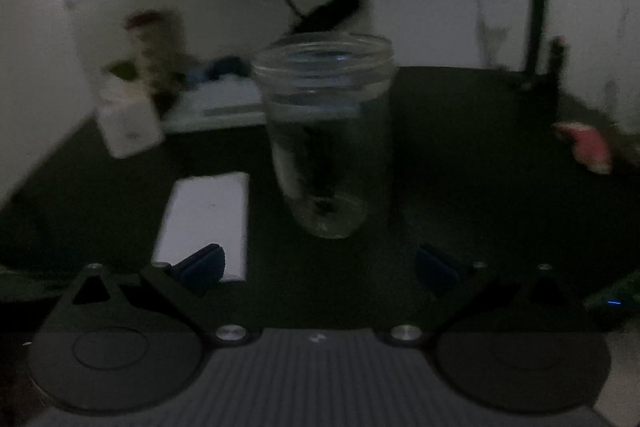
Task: Clean container
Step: 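Lay the tissue on the desk with the left tool while the right tool lowers the jar, then open the right tool and release the jar upright on the desk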
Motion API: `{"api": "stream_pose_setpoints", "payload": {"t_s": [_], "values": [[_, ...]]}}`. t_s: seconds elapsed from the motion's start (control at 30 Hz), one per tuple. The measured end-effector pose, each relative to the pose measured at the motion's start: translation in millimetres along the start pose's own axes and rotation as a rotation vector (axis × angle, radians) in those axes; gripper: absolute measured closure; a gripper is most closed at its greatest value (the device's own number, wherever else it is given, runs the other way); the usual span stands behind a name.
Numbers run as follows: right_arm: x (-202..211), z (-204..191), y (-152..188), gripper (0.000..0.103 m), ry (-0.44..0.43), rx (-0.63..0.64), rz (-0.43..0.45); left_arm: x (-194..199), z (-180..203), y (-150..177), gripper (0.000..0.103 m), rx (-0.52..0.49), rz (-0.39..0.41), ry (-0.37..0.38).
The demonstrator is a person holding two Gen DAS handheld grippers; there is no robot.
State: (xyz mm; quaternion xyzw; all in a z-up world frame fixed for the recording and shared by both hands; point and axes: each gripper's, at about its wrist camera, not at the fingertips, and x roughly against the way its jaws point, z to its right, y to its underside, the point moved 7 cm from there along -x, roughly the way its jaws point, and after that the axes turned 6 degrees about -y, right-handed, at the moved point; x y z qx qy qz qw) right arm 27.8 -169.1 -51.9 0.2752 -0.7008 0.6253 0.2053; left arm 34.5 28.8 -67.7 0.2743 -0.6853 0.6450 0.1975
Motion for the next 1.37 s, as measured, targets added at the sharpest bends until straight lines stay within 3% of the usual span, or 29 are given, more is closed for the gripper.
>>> {"api": "stream_pose_setpoints", "payload": {"t_s": [0.03,0.13,0.33,0.7,1.37], "values": [[3.1,-1.1,2.2,0.0,0.03,-0.002,-0.006,5.1,-4.4,1.3,0.0,0.013,-0.001,0.008],[8.5,-2.8,13.3,0.0,0.011,-0.034,-0.014,17.1,-15.4,2.1,0.0,0.066,0.002,0.033],[2.8,-6.8,24.4,0.0,-0.019,-0.025,-0.049,32.2,-10.3,0.4,0.0,0.02,0.041,0.014],[-0.1,-4.7,21.1,0.0,-0.015,-0.006,-0.027,22.4,1.5,8.0,0.0,0.013,-0.008,0.032],[-0.1,-4.8,19.6,0.0,-0.018,0.01,-0.014,22.4,-0.2,8.2,0.0,0.001,0.018,0.024]]}}
